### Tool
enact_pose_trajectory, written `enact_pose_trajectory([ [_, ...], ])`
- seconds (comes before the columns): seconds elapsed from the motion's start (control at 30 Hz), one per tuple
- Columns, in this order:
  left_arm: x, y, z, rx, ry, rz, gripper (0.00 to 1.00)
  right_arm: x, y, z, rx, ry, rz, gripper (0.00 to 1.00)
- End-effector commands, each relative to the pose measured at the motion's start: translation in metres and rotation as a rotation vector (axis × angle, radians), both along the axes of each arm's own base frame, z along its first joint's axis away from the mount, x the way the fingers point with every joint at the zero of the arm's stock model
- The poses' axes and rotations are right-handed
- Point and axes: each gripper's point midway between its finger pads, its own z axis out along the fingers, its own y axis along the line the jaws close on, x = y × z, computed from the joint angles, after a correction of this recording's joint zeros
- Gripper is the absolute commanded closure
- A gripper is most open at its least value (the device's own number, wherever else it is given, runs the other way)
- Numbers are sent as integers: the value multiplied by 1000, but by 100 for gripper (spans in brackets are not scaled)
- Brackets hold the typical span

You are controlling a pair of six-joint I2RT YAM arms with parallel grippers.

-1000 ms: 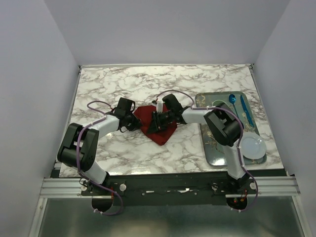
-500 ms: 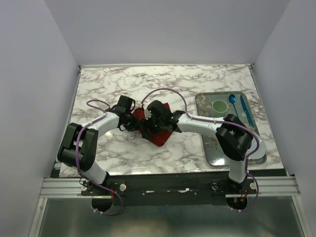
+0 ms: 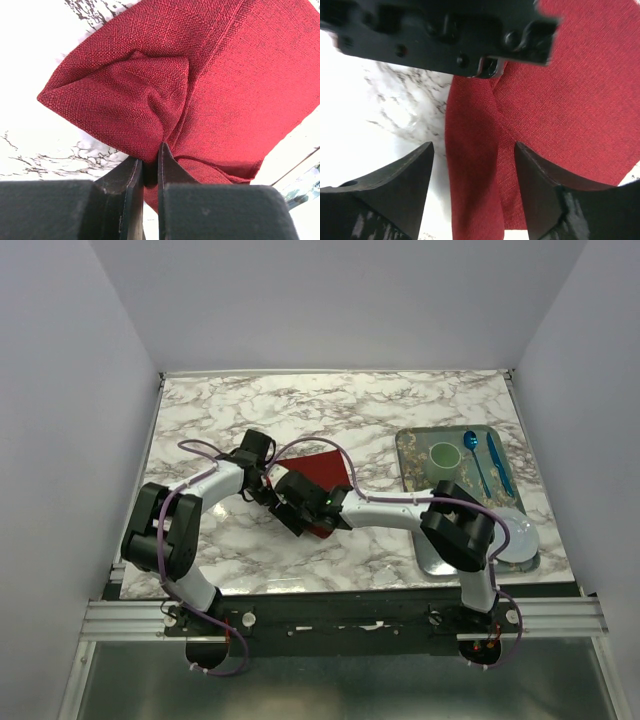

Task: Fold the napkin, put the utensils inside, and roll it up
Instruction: Roll the napkin with the utensil

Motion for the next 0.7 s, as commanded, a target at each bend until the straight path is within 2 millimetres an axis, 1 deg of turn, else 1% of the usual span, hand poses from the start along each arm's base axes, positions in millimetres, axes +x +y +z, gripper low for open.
enact_pose_trajectory([
  [0.0, -9, 0, -6, 12, 58, -10, 100, 6, 1, -11, -42, -34, -17, 32],
  [0.07, -9, 0, -6, 11, 60, -11, 100, 5, 3, -16, -43, -24, -12, 34],
  [0.27, -14, 0, -9, 9, 74, -20, 100, 5, 2, -33, -60, -6, -26, 50],
  [0.3, -14, 0, -10, 8, 73, -24, 100, 4, 1, -37, -65, -3, -29, 59],
  [0.37, -13, -2, -9, -2, 69, -35, 100, 5, -1, -40, -62, 8, -35, 66],
  [0.4, -10, -4, -8, -10, 56, -41, 100, 5, -1, -42, -54, 16, -41, 72],
  [0.5, -5, -9, -4, -40, 17, -77, 100, 5, -1, -41, -22, 43, -46, 85],
  [0.57, -1, -9, 2, -56, -23, -78, 99, 3, 0, -39, 1, 65, -39, 90],
  [0.6, 0, -9, 2, -61, -47, -77, 88, 3, 0, -38, 11, 72, -40, 94],
  [0.67, 4, -5, 10, -64, -84, -65, 78, 3, 1, -38, 31, 95, -33, 96],
])
